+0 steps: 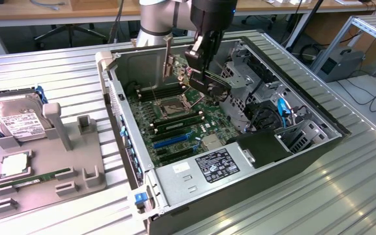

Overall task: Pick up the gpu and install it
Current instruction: 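Insert the gpu into the slot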

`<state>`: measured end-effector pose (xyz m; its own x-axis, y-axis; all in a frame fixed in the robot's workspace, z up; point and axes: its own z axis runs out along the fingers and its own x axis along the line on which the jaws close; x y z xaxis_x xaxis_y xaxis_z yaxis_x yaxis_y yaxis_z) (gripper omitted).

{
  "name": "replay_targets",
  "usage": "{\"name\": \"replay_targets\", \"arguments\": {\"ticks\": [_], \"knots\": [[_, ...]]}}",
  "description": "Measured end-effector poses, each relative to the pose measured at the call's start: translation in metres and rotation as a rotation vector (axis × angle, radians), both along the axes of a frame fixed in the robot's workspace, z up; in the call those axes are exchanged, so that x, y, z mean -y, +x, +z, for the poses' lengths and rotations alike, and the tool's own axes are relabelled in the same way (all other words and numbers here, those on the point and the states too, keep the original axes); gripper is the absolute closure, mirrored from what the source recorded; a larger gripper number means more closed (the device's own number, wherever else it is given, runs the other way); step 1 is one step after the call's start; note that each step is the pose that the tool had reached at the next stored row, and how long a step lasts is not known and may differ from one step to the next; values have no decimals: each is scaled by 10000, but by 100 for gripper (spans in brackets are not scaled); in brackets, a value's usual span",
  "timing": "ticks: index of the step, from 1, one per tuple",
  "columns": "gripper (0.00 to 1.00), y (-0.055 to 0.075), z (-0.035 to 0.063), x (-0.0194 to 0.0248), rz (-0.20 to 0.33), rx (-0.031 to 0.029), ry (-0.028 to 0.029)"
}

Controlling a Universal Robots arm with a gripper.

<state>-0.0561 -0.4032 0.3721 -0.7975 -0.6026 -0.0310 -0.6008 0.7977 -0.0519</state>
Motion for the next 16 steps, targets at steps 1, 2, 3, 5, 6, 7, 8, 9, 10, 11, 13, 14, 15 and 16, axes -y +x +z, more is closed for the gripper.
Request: {"name": "replay_targets", "arguments": {"ticks": [1, 2, 3, 5, 6, 7, 8, 9, 10, 11, 13, 14, 15, 16], "knots": [[73, 0, 0, 0, 11, 0, 0], [73, 0, 0, 0, 25, 0, -1], [73, 0, 0, 0, 37, 0, -1], [73, 0, 0, 0, 62, 0, -1], [73, 0, 0, 0, 75, 0, -2], [73, 0, 0, 0, 88, 0, -2], [73, 0, 0, 0, 100, 0, -2], [73, 0, 0, 0, 112, 0, -3], [73, 0, 0, 0, 126, 0, -3], [73, 0, 0, 0, 138, 0, -3], [73, 0, 0, 0, 166, 0, -4], [73, 0, 0, 0, 180, 0, -5], [73, 0, 0, 0, 191, 0, -5], [73, 0, 0, 0, 204, 0, -5]]}}
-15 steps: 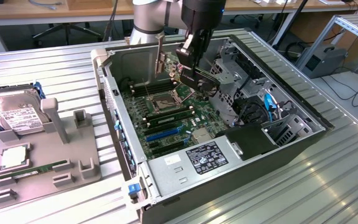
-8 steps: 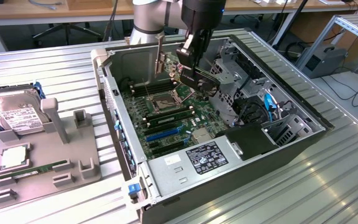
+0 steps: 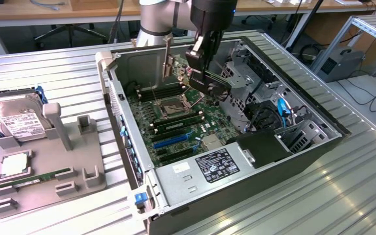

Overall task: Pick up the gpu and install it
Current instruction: 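Insert the gpu into the slot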

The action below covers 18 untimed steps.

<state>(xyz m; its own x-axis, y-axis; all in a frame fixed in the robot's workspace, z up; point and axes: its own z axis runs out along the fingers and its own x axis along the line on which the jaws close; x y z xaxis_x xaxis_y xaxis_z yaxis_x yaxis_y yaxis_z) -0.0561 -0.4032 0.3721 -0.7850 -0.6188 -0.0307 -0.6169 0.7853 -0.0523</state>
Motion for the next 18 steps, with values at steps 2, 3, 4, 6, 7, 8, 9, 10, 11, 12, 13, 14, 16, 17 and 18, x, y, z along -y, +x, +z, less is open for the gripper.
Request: {"name": "replay_targets", "arguments": {"ticks": [2, 3, 4, 6, 7, 8, 9, 10, 11, 12, 13, 14, 16, 17, 18], "knots": [[73, 0, 0, 0, 24, 0, -1], [73, 0, 0, 0, 37, 0, -1], [73, 0, 0, 0, 49, 0, -1], [73, 0, 0, 0, 268, 0, -4], [73, 0, 0, 0, 334, 0, -4], [73, 0, 0, 0, 379, 0, -5], [73, 0, 0, 0, 421, -1, -5], [73, 0, 0, 0, 470, 1, -5], [73, 0, -1, 0, 559, 0, -5], [73, 0, 0, 0, 652, 0, -6], [73, 0, 0, 0, 778, 0, -9], [73, 0, 0, 0, 862, 0, -10], [73, 0, 0, 0, 1075, 0, -11], [73, 0, 0, 0, 1166, 0, -14], [73, 0, 0, 0, 1210, 0, -18]]}}
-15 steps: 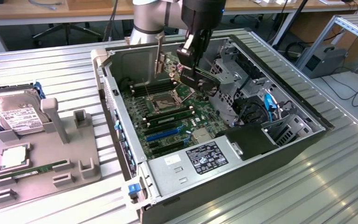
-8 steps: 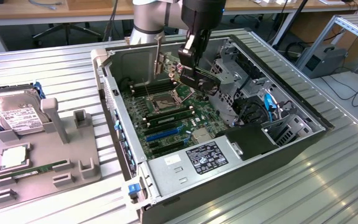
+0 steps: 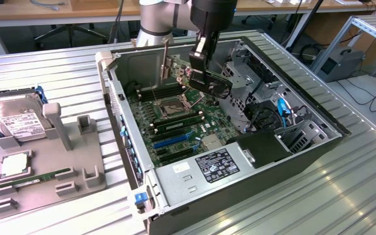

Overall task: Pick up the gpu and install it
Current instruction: 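Insert the gpu into the slot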

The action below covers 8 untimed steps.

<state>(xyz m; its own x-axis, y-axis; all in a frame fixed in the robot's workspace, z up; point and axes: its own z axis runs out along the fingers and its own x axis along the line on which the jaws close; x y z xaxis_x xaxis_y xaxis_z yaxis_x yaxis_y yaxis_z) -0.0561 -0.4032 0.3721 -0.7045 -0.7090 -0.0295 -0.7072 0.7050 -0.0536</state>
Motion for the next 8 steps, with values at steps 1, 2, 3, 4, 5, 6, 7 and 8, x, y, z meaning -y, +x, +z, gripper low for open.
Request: {"name": "replay_targets", "arguments": {"ticks": [1, 2, 3, 4, 5, 6, 7, 8], "knots": [[73, 0, 0, 0, 34, 0, -1], [73, 0, 0, 0, 55, 0, -2], [73, 0, 0, 0, 63, 1, -1], [73, 0, 0, 0, 73, 0, -2], [73, 0, 0, 0, 83, 0, -2], [73, 0, 0, 0, 94, 0, -3], [73, 0, 0, 0, 106, 0, -3], [73, 0, -1, 0, 117, 0, -4]]}}
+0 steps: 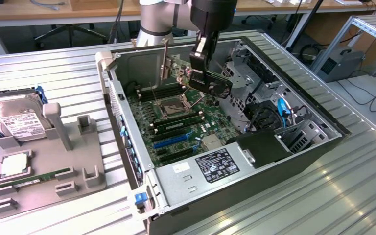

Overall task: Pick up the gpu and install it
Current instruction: 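Insert the gpu into the slot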

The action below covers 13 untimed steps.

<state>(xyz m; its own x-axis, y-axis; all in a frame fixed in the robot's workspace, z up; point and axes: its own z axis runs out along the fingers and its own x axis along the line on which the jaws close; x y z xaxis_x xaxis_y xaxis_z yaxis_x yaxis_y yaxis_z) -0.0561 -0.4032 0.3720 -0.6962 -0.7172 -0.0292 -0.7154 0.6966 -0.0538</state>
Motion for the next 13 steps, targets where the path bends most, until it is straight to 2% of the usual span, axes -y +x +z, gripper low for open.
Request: {"name": "replay_targets", "arguments": {"ticks": [13], "knots": [[73, 0, -2, 0, 226, 0, -10]]}}
